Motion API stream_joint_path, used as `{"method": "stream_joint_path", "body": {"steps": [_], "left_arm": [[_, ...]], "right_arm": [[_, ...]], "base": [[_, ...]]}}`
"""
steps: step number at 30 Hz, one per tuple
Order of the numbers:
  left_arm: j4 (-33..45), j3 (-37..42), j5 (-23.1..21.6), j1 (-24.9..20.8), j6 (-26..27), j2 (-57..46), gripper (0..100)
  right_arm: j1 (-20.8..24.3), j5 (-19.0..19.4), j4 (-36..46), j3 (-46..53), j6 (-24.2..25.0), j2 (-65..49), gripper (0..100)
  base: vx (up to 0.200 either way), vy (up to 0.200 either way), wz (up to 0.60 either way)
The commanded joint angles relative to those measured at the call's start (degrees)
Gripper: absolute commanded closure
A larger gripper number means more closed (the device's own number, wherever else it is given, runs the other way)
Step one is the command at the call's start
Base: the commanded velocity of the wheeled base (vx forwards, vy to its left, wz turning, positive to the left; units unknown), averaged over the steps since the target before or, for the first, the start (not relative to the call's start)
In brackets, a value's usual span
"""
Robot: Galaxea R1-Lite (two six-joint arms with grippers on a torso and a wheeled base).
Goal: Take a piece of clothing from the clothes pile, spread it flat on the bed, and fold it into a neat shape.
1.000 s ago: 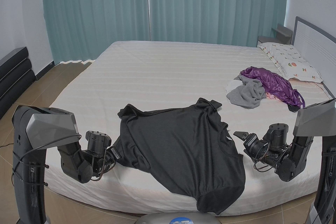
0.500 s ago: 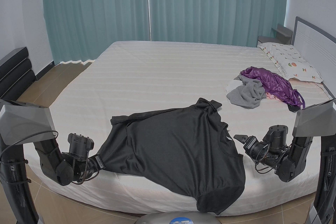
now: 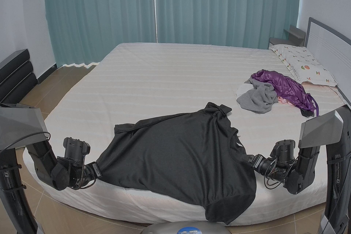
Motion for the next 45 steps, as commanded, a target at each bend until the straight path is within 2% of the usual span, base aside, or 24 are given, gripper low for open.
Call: {"method": "stream_joint_path", "body": {"steps": [1,8,22,28,29,36,37,45], "left_arm": [[-0.15,-0.62,0.02,0.27,-0.06,1.43,100],[-0.42,-0.8,-0.07,0.18,-0.23,2.75,100],[-0.42,-1.41,-0.51,0.18,-0.58,2.93,100],[-0.51,-1.85,-0.69,0.18,-0.67,3.54,100],[-0.68,-2.03,-0.69,0.18,-0.93,4.07,100],[-0.86,-2.82,-0.78,0.18,-1.11,5.3,100],[-0.86,-2.91,-0.78,0.18,-1.11,5.48,100],[-2.97,-3.61,-0.86,0.18,-3.22,6.36,100]], "right_arm": [[0.35,-0.05,-0.03,-0.04,-1.78,2.18,100],[-0.18,-1.72,0.67,-4.35,-2.83,3.59,100],[-3.17,-1.81,-1.09,-13.67,-2.22,3.06,100],[-3.7,-4.62,-1.62,-18.94,-2.22,3.94,100],[-3.96,-6.2,-1.7,-22.02,-1.69,5.87,100],[-4.4,-6.73,-2.76,-25.09,-1.43,9.83,100],[-4.31,-6.73,-2.76,-24.92,-1.43,9.83,0],[-4.58,-6.03,-3.46,-22.37,-0.2,7.89,0]], "base": [[0.0,0.0,0.0],[0.0,0.0,0.0],[0.0,0.0,0.0],[0.0,0.0,0.0],[0.0,0.0,0.0],[0.0,0.0,0.0],[0.0,0.0,0.0],[0.0,0.0,0.0]]}}
